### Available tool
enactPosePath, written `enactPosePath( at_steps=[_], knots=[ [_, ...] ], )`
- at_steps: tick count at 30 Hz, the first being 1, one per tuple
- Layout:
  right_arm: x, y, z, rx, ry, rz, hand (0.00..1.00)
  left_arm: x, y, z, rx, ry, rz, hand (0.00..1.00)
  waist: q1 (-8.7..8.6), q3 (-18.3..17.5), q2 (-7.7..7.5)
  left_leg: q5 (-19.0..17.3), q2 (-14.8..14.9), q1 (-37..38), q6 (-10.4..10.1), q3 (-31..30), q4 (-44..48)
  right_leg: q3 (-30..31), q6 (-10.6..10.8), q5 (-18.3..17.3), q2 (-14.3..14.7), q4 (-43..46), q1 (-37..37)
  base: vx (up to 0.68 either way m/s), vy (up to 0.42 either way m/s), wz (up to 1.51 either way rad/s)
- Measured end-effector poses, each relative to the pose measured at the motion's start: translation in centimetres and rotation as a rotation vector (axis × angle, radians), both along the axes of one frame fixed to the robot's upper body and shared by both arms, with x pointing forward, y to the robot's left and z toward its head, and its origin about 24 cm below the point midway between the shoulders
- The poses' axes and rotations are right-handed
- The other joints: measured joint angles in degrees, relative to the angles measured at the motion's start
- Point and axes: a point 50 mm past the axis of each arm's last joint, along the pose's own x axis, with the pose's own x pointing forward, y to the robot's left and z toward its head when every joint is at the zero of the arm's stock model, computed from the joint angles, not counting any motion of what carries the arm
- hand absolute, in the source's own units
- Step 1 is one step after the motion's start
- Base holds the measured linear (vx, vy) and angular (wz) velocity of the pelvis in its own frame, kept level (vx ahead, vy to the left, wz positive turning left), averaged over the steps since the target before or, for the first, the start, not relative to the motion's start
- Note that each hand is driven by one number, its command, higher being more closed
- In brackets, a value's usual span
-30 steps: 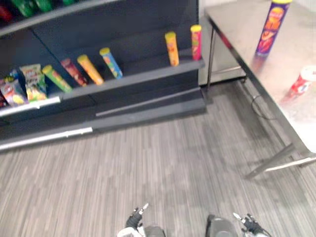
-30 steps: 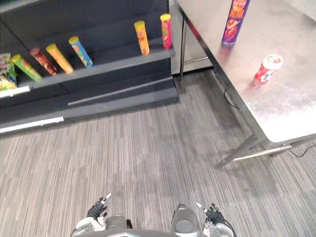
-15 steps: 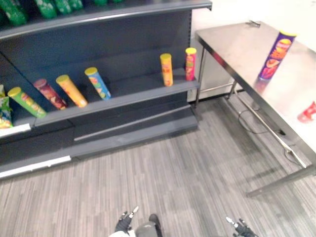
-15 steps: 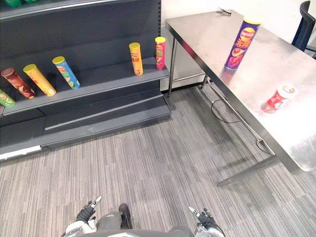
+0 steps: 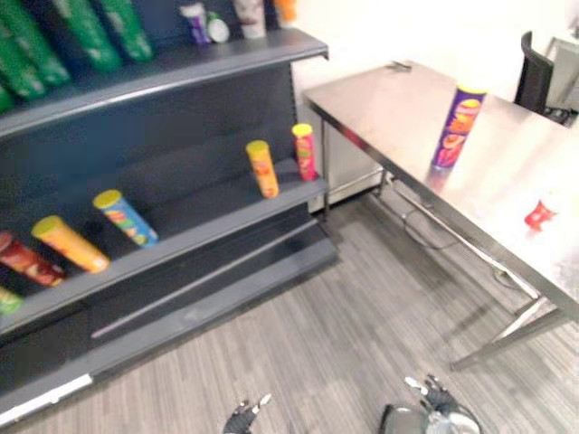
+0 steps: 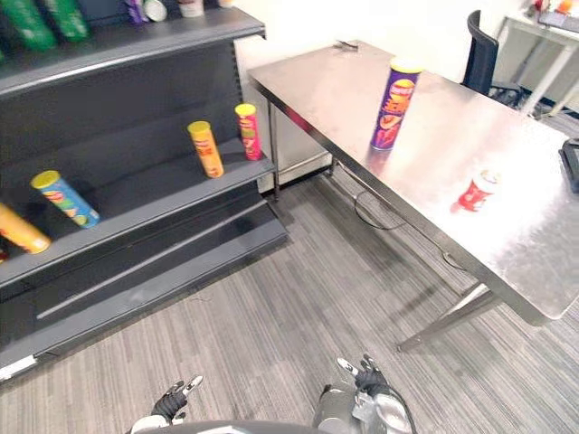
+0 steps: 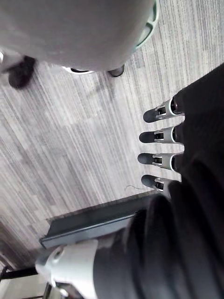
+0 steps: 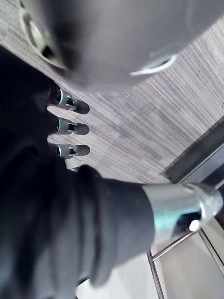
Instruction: Put the gum and the chips on the shelf.
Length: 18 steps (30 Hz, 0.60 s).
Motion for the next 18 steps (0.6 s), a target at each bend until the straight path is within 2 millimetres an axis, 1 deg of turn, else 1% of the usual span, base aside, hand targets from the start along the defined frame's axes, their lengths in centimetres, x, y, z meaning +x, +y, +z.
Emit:
enactPosePath(
  at_steps=[1,2,3,5,6,7,8,9,11,12,13,14,15,16,17,18],
  knots=[
    [0.8,-0.3,0.3,-0.010,-0.018,0.010,0.00,0.3,-0.8,-0.1,-0.019,0.002,0.001,0.00,-0.03,0.6,2.06,0.3,1.1,0.1,-1.1,1.0,-0.9,-0.5,-0.7,0.1,2.1,-2.4,0.7,0.15,-0.101,-0.50],
    [1.3,-0.6,0.6,-0.023,-0.036,0.015,0.00,0.2,-1.8,-0.2,-0.043,0.007,-0.015,0.00,-0.96,1.4,3.34,0.7,1.9,0.2,-1.8,1.8,-1.7,-1.8,-0.9,0.3,3.6,-3.7,0.6,0.19,-0.116,-0.49],
    [1.3,-0.9,0.6,-0.029,-0.028,0.014,0.00,0.5,-2.7,-0.2,-0.064,0.001,-0.031,0.00,-1.36,2.0,4.52,1.2,2.6,0.9,-2.7,2.2,-2.6,-2.6,-1.4,0.0,4.3,-3.5,0.6,0.16,-0.128,-0.24],
    [0.9,-0.9,0.4,-0.024,-0.011,0.015,0.00,0.6,-2.9,-0.2,-0.062,0.003,-0.069,0.00,-1.48,2.1,4.64,1.5,3.2,1.7,-3.2,3.6,-2.9,-5.3,-2.2,-0.6,4.7,-2.7,0.4,0.10,-0.108,-0.34],
    [0.9,-0.8,0.4,-0.022,-0.012,0.018,0.00,0.7,-2.9,-0.2,-0.064,0.001,-0.071,0.00,-1.46,2.2,4.42,1.5,3.3,2.2,-3.3,4.1,-2.9,-6.8,-2.4,-0.7,4.7,-2.4,0.4,0.05,-0.096,-0.55],
    [1.2,-0.7,0.5,-0.018,-0.019,0.029,0.00,0.8,-2.5,-0.2,-0.058,-0.004,-0.076,0.00,-1.56,2.5,3.86,1.1,2.9,3.0,-3.9,5.3,-2.8,-7.3,-3.3,-2.1,4.6,-2.7,0.6,0.00,-0.049,-0.47],
    [1.2,-0.7,0.5,-0.015,-0.022,0.032,0.00,0.9,-2.4,-0.1,-0.056,-0.007,-0.074,0.00,-1.57,2.6,3.83,0.7,2.7,3.2,-4.3,5.9,-2.7,-7.4,-3.2,-2.8,4.4,-2.7,0.4,-0.02,-0.027,-0.36],
    [1.1,-0.7,0.5,-0.010,-0.020,0.033,0.00,0.9,-2.3,-0.1,-0.058,-0.007,-0.068,0.00,-1.76,2.9,3.32,0.0,2.9,3.2,-4.5,6.4,-2.6,-7.6,-2.6,-3.8,4.4,-2.4,0.3,-0.04,0.017,-0.13],
    [0.4,-0.4,0.2,0.004,-0.007,0.040,0.00,1.5,-2.1,0.0,-0.062,-0.017,-0.056,0.00,-1.77,3.0,3.09,-1.1,3.1,3.3,-4.6,7.1,-2.0,-8.5,-2.8,-5.2,3.6,-0.9,0.1,-0.02,-0.002,-0.07],
    [0.3,-0.6,0.3,0.000,-0.012,0.042,0.00,1.6,-2.0,0.1,-0.061,-0.021,-0.049,0.00,-1.63,2.9,2.67,-3.2,3.8,2.8,-5.3,8.0,-0.2,-8.6,-2.8,-6.6,2.9,1.5,-0.8,0.03,-0.056,-0.26],
    [0.1,-1.0,0.3,-0.008,-0.008,0.046,0.00,1.4,-2.0,0.0,-0.062,-0.011,-0.034,0.00,-1.75,2.8,2.98,-5.6,4.9,2.0,-5.8,8.9,3.1,-8.6,-2.8,-7.8,2.3,3.3,-1.3,0.07,-0.057,-0.35],
    [0.0,-1.2,0.3,-0.016,-0.007,0.053,0.00,1.5,-2.1,0.0,-0.064,-0.008,-0.030,0.00,-1.79,2.7,3.25,-6.1,5.4,1.7,-6.2,9.6,5.7,-8.2,-2.7,-8.3,2.1,3.8,-1.4,0.16,0.005,-0.47],
    [-0.1,-1.1,0.3,-0.009,-0.004,0.052,0.00,2.0,-1.7,0.1,-0.052,-0.016,-0.028,0.00,-1.59,3.0,2.69,-5.8,7.2,-0.1,-6.1,9.8,14.9,-6.5,-2.6,-9.0,1.8,4.6,-1.6,0.22,-0.038,-0.53],
    [-0.3,-1.3,0.2,-0.010,0.003,0.043,0.00,2.3,-1.8,0.2,-0.052,-0.024,-0.013,0.00,-1.84,2.9,2.51,-4.1,9.9,-2.8,-4.3,9.4,25.1,-4.8,-2.7,-8.7,2.0,4.6,-1.2,0.25,-0.054,-0.64],
    [-0.5,-1.5,0.2,-0.013,0.009,0.038,0.00,2.4,-1.8,0.3,-0.054,-0.028,-0.004,0.00,-1.83,3.0,2.71,-2.8,10.9,-3.5,-2.9,9.2,29.3,-3.5,-2.7,-8.7,2.3,4.7,-0.9,0.26,-0.106,-0.93],
    [-0.9,-2.0,0.1,-0.024,0.028,0.030,0.00,2.4,-1.9,0.3,-0.056,-0.031,0.018,0.00,-1.85,3.1,3.63,1.0,13.3,-4.7,-1.2,7.6,37.1,-0.9,-3.1,-8.9,3.6,4.4,0.3,0.28,-0.033,-1.34]
  ],
)
